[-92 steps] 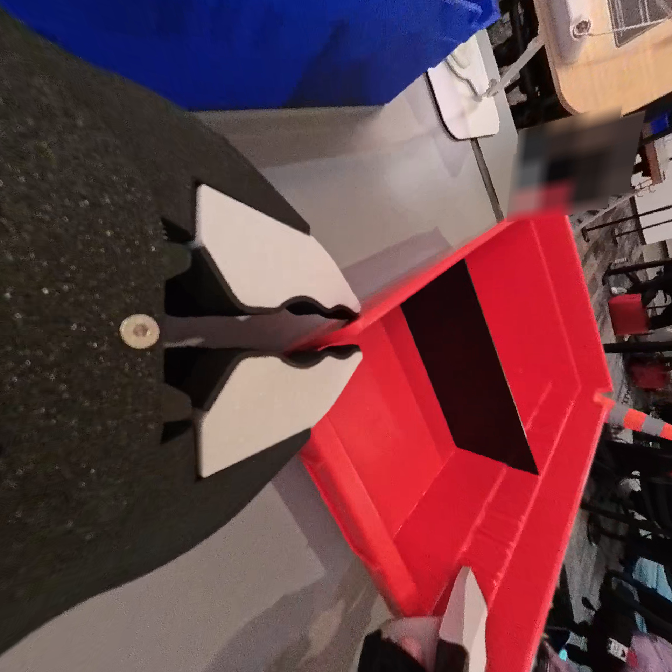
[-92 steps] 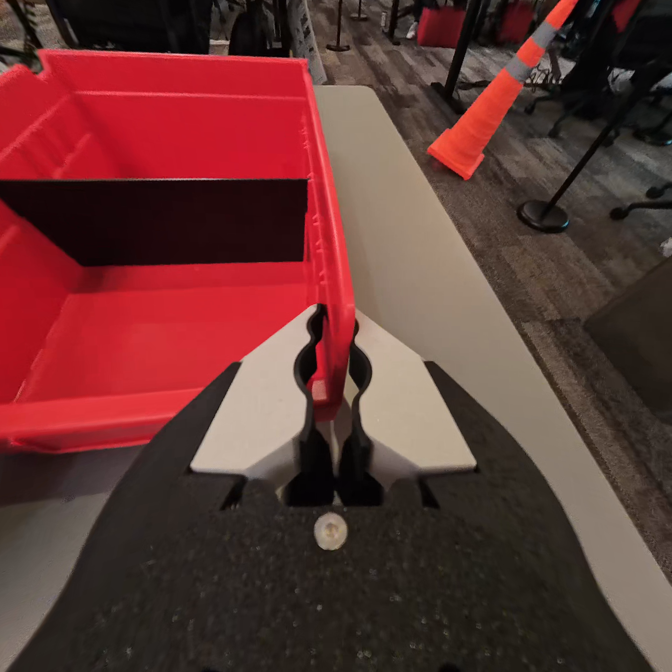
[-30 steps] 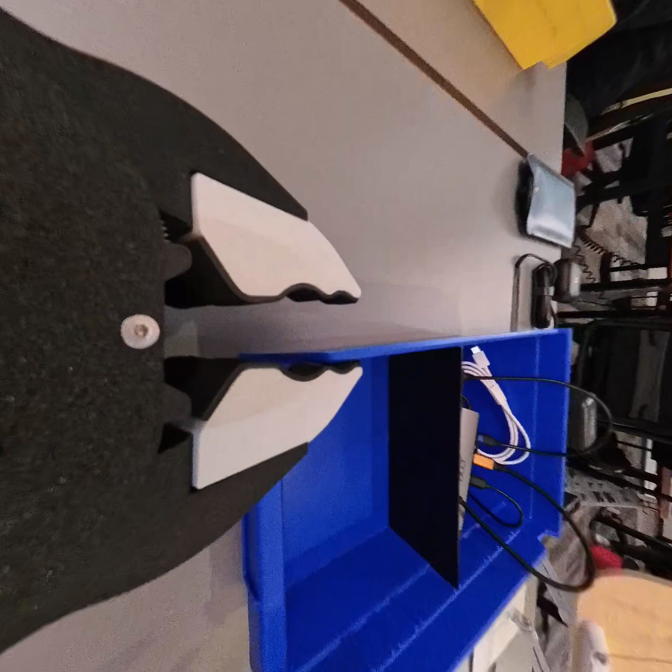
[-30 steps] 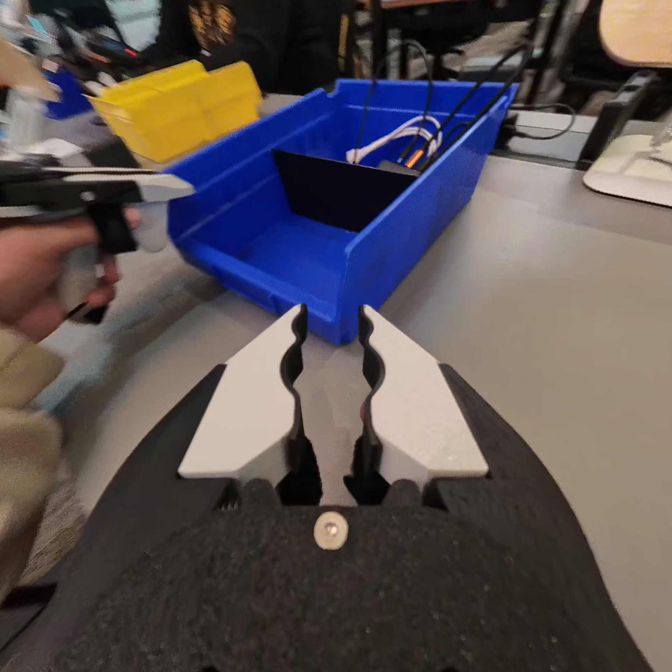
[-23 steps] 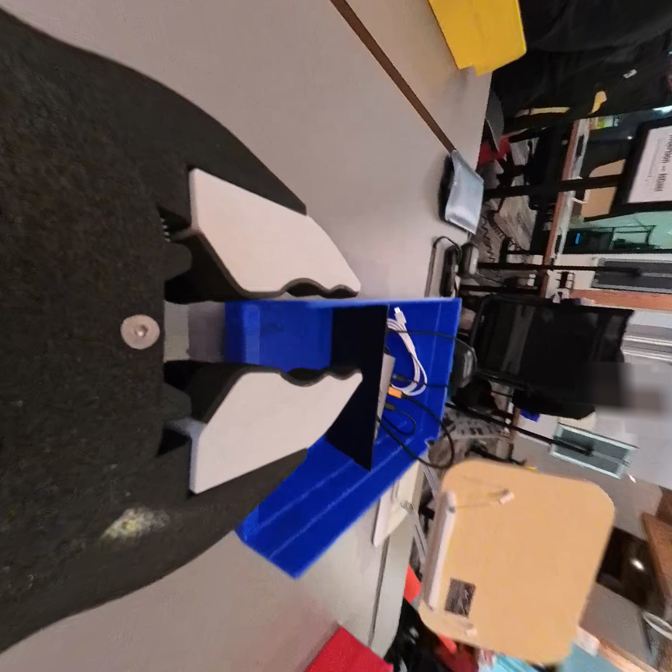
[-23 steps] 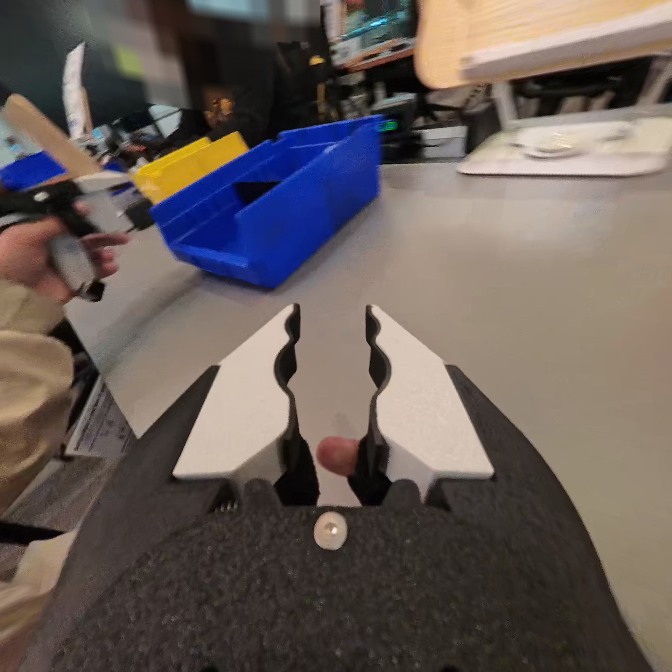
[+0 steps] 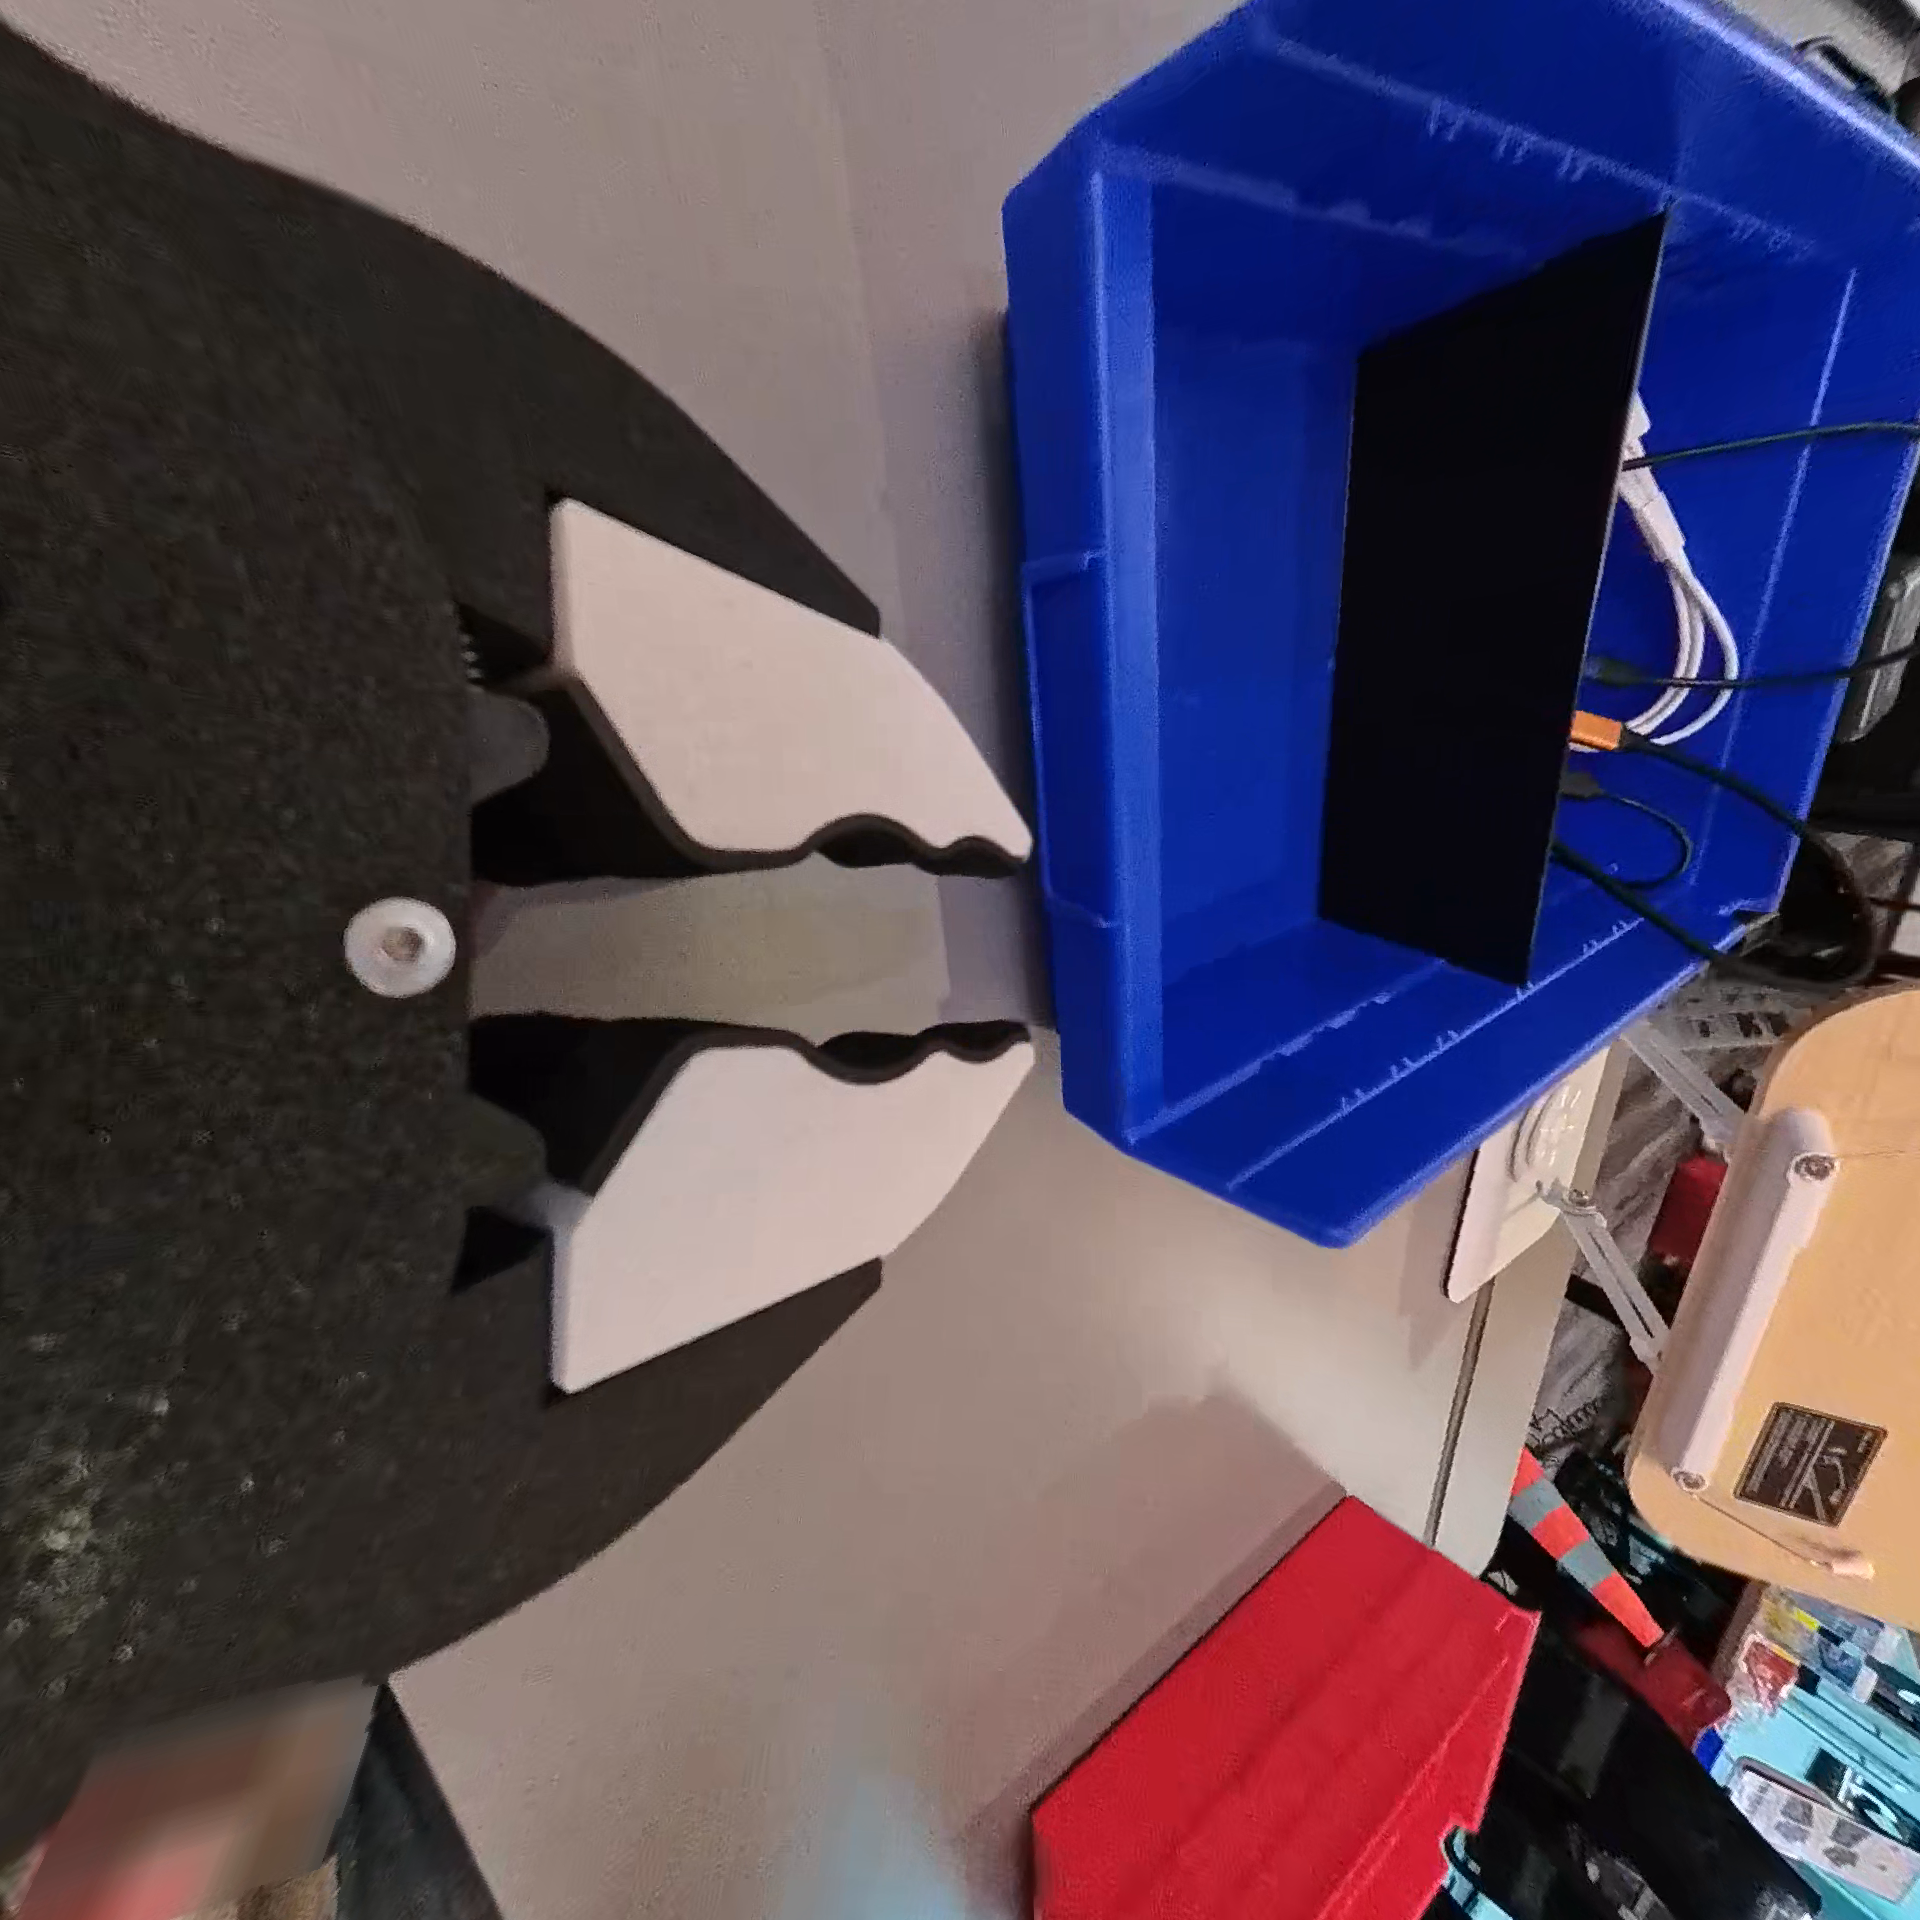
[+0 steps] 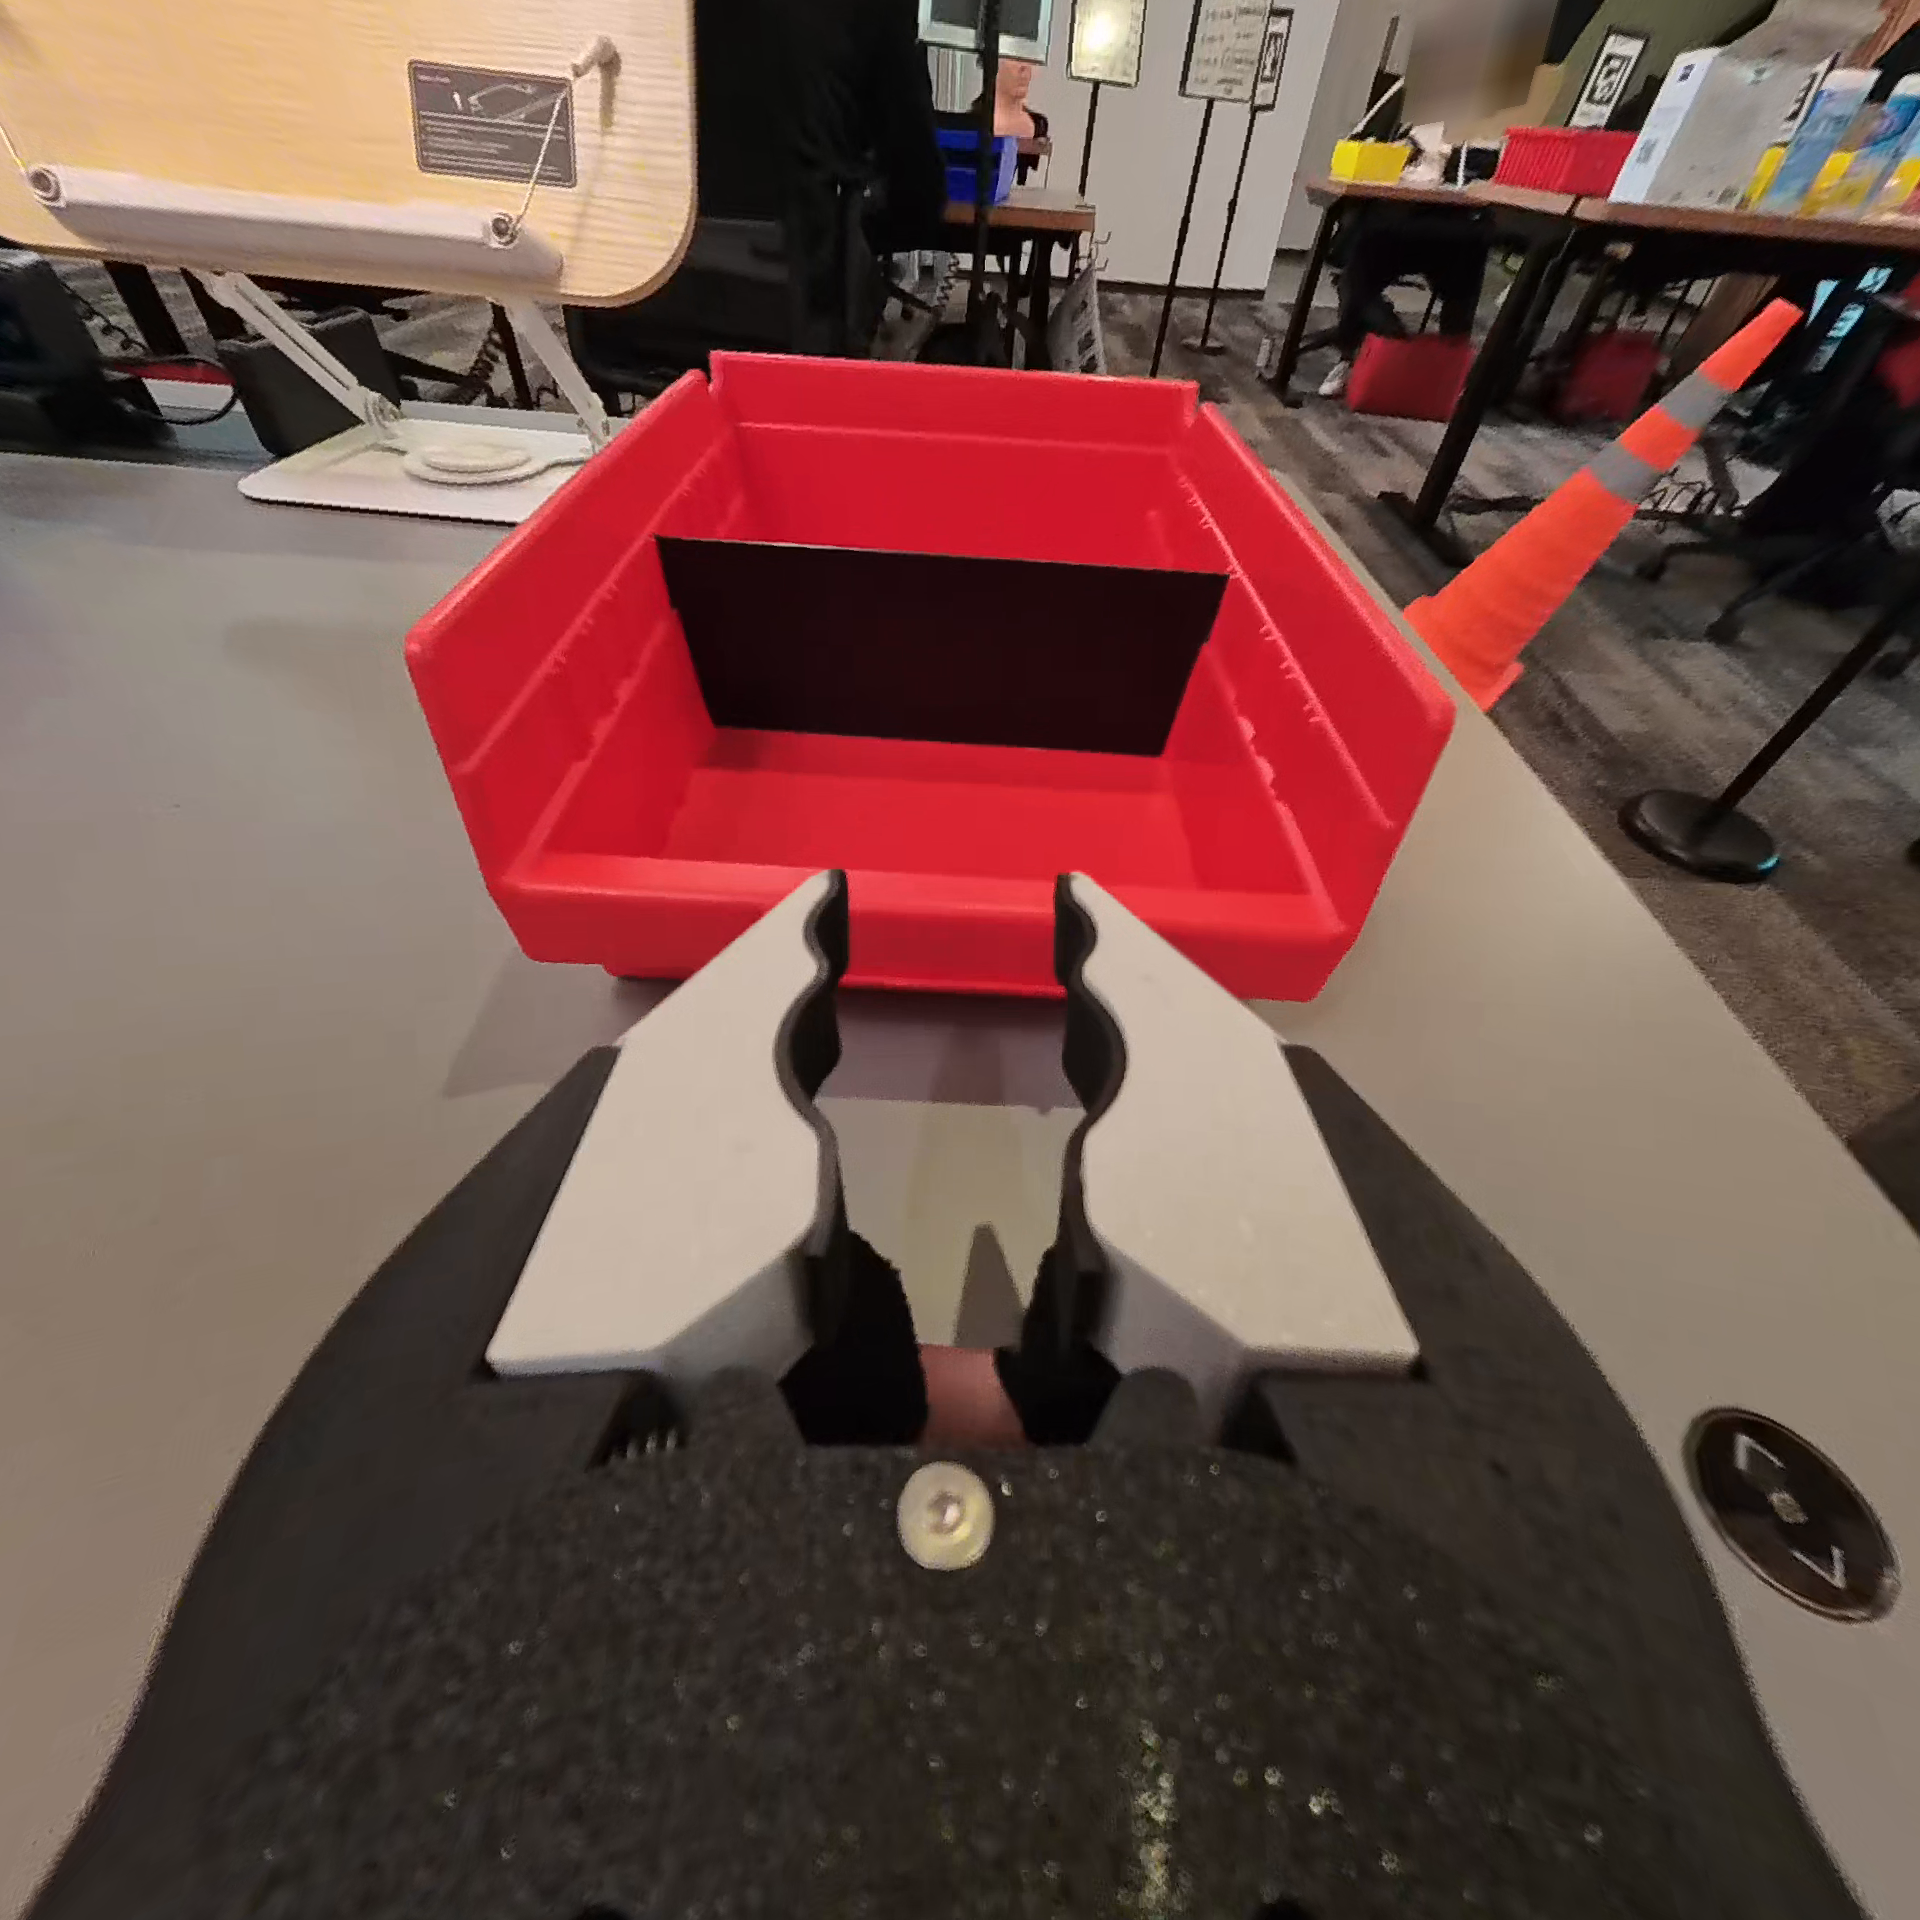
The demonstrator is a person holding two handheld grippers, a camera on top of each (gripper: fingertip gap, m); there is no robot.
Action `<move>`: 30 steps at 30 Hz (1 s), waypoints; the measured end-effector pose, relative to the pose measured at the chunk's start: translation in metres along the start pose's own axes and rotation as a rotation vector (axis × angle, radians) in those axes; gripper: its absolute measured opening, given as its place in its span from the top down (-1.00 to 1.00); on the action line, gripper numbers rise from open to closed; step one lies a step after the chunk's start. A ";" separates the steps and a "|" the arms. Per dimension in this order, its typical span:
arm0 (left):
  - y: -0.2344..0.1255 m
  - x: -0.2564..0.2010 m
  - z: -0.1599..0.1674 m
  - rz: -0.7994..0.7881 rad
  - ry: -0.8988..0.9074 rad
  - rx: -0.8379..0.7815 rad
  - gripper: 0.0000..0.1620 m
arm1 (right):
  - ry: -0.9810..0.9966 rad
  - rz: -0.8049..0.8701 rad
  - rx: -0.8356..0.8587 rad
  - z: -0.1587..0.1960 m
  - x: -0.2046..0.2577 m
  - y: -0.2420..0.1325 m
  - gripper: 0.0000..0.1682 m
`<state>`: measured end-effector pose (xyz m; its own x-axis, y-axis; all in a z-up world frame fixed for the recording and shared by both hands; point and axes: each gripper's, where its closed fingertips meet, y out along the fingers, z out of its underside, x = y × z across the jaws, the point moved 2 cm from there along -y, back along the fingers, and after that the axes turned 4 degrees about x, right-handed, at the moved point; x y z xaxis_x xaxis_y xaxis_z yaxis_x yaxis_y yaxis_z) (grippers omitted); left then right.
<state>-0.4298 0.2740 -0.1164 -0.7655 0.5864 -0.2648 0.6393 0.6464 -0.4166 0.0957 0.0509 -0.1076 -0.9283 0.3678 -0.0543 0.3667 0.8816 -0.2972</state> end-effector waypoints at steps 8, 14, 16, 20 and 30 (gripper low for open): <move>0.009 -0.002 0.009 0.038 -0.005 0.061 0.64 | 0.048 -0.057 0.037 0.005 0.006 0.013 0.57; 0.008 -0.008 0.010 0.062 -0.012 0.059 0.62 | 0.053 -0.047 -0.001 -0.006 0.012 0.006 0.58; 0.009 -0.011 0.011 0.106 -0.054 0.062 0.58 | 0.173 -0.089 -0.048 -0.019 0.027 -0.005 0.58; 0.009 -0.028 0.011 0.256 -0.117 0.103 0.39 | 0.394 -0.344 -0.131 -0.034 0.093 -0.020 0.55; 0.006 -0.054 -0.051 0.447 0.308 0.227 0.39 | -0.011 -0.598 -0.020 -0.011 0.178 -0.018 0.55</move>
<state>-0.3811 0.2706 -0.0603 -0.3468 0.9149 -0.2066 0.8376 0.2030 -0.5071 -0.0755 0.1042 -0.1014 -0.9745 -0.1972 0.1075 -0.2190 0.9400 -0.2615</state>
